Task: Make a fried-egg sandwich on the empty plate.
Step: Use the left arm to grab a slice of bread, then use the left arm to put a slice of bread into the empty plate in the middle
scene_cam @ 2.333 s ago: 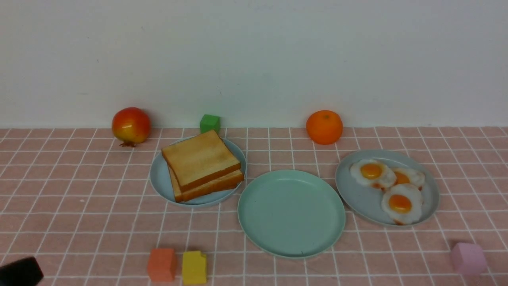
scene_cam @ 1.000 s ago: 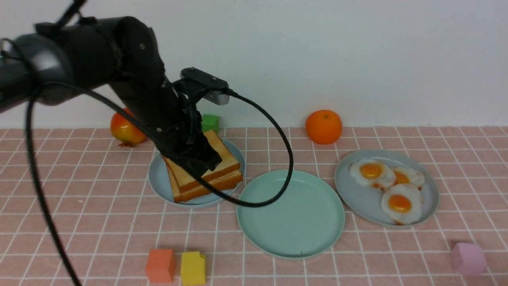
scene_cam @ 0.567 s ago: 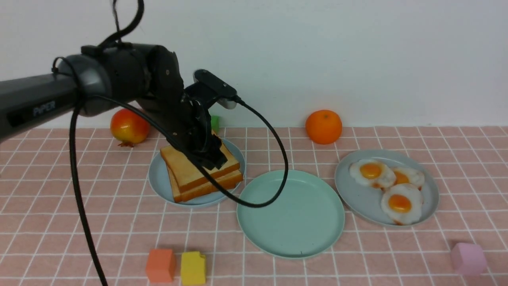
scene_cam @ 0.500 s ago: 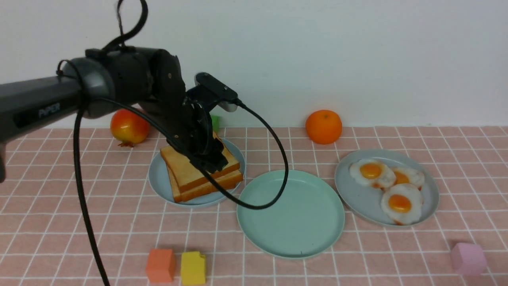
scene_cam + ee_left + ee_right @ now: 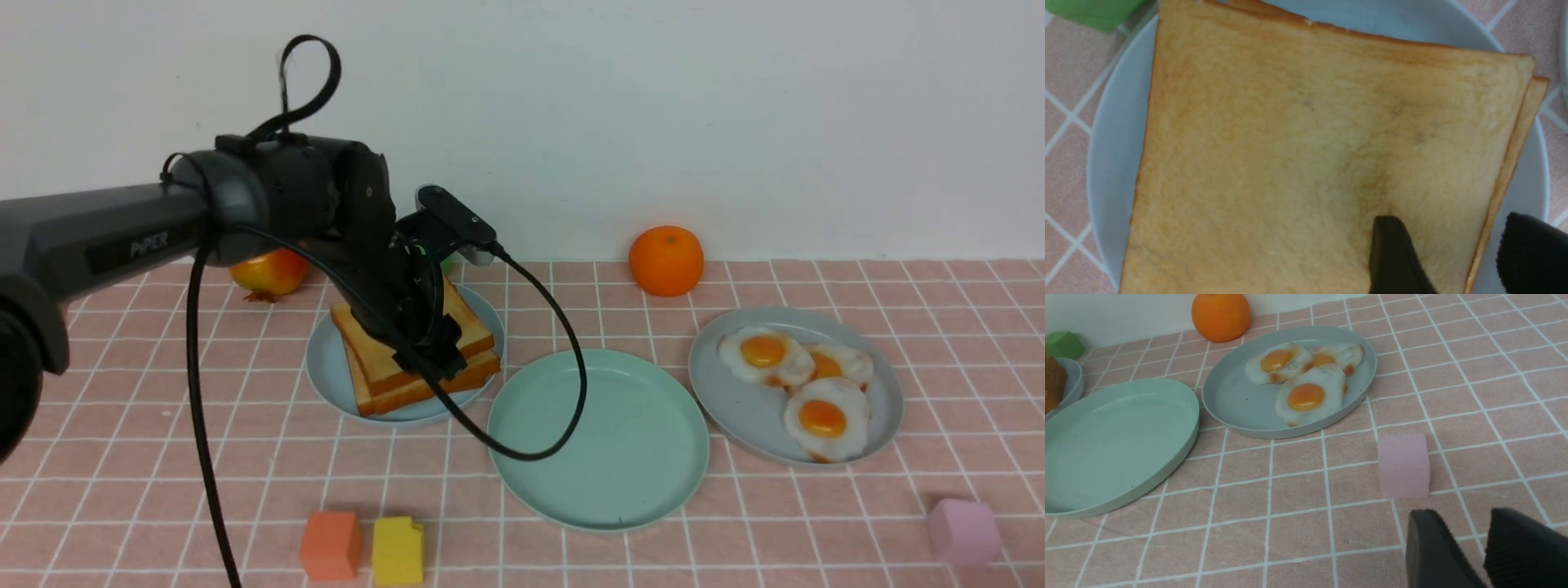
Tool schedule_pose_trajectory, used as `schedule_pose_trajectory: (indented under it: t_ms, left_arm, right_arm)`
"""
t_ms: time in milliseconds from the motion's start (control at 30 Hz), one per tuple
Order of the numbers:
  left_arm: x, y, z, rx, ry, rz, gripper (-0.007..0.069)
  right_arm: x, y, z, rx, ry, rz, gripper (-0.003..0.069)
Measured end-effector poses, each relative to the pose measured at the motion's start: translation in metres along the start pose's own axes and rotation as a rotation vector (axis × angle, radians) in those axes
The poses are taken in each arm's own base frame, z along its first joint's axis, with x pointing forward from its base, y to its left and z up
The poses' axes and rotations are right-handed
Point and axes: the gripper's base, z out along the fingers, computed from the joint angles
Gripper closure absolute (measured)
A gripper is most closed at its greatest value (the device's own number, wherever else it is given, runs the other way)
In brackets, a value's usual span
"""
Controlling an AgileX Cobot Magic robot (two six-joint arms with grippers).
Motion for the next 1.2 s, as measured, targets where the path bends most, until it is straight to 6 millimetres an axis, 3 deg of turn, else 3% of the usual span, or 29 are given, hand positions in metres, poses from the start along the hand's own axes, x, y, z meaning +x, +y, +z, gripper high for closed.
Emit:
schedule_pose_trajectory:
  t_ms: [267, 400, 567, 667, 767, 867, 933, 1033, 1167, 1200]
  left_arm:
    - [0.000, 0.001, 0.005, -0.007, 0.003, 0.014, 0.0379]
    - [0.000, 0.001, 0.006, -0.005, 0.006, 0.014, 0.0528]
    - [-0.002, 0.000, 0.001, -0.007, -0.003, -0.003, 0.0566]
    - [-0.006, -0.004, -0.013, -0.018, -0.021, 0.008, 0.0566]
    - [-0.018, -0.014, -0.049, -0.038, -0.086, 0.036, 0.0568]
    - [-0.023, -0.019, -0.066, -0.046, -0.125, 0.049, 0.0571]
    - [-0.028, -0.027, -0.090, -0.052, -0.169, 0.067, 0.0571]
    - [-0.032, -0.044, -0.103, -0.028, -0.171, 0.103, 0.0571]
    - [-0.036, -0.073, -0.102, 0.015, -0.166, 0.159, 0.0571]
    - [-0.037, -0.099, -0.095, 0.052, -0.158, 0.215, 0.0571]
  right_arm:
    - [0.000, 0.000, 0.000, 0.000, 0.000, 0.000, 0.0417]
    - [0.000, 0.000, 0.000, 0.000, 0.000, 0.000, 0.0417]
    - [0.000, 0.000, 0.000, 0.000, 0.000, 0.000, 0.0417]
    - [0.000, 0.000, 0.000, 0.000, 0.000, 0.000, 0.0417]
    - [0.000, 0.000, 0.000, 0.000, 0.000, 0.000, 0.0417]
    - [0.000, 0.000, 0.000, 0.000, 0.000, 0.000, 0.0417]
    - [0.000, 0.000, 0.000, 0.000, 0.000, -0.001, 0.0417]
    - [0.000, 0.000, 0.000, 0.000, 0.000, -0.001, 0.0417]
    - [0.000, 0.000, 0.000, 0.000, 0.000, -0.001, 0.0417]
    - [0.000, 0.000, 0.000, 0.000, 0.000, 0.000, 0.0417]
